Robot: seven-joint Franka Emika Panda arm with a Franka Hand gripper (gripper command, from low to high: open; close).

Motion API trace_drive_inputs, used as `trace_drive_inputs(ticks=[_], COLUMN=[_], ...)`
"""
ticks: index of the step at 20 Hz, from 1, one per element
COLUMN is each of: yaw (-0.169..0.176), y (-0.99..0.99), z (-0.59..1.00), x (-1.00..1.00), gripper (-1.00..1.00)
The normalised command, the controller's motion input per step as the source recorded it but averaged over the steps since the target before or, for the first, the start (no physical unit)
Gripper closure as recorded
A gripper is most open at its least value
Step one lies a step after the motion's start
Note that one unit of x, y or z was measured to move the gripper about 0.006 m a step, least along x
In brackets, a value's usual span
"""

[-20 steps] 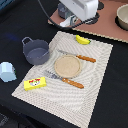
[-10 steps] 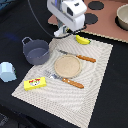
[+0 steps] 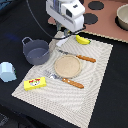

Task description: Interact with the objects in diverse but meaningful ways.

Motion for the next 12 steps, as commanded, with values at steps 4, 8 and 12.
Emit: trace_drive_inputs(ticks=[4, 8, 12], yaw=[-0.096, -0.227, -0.243], y=[0.06, 0.0, 0.0], z=[0.57, 0.08, 0.0], x=[0.35, 0.37, 0.41], gripper=[-1.0, -1.0, -1.0])
